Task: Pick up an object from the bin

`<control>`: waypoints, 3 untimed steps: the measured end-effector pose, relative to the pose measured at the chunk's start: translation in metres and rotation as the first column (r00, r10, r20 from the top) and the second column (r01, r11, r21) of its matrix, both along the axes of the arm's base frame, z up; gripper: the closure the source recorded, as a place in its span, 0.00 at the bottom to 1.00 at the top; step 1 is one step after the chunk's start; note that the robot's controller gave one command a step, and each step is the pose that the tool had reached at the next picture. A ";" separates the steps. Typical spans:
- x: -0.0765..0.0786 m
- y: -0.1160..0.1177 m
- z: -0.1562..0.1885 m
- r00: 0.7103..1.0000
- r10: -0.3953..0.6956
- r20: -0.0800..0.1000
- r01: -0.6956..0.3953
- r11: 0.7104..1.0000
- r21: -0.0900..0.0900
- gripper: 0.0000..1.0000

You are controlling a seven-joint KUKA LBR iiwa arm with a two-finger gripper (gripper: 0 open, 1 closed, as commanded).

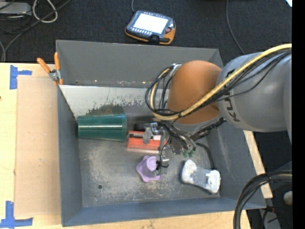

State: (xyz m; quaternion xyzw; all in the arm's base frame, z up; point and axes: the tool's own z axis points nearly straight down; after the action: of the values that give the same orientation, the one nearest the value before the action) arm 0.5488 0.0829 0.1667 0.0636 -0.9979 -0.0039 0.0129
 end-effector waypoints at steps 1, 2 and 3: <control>0.004 0.035 0.015 0.980 -0.199 0.006 0.199 0.980 -0.002 0.00; -0.004 -0.049 -0.064 0.989 0.148 0.001 -0.148 0.989 0.004 0.00; 0.014 0.019 -0.027 0.986 -0.167 0.012 0.167 0.986 0.003 1.00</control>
Offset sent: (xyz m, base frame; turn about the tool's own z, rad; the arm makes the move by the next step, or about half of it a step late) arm -0.0064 -0.0641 -0.0766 -0.1563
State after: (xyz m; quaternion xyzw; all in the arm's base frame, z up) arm 0.5629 0.1020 0.1402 -0.0204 -0.9998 -0.0057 0.0065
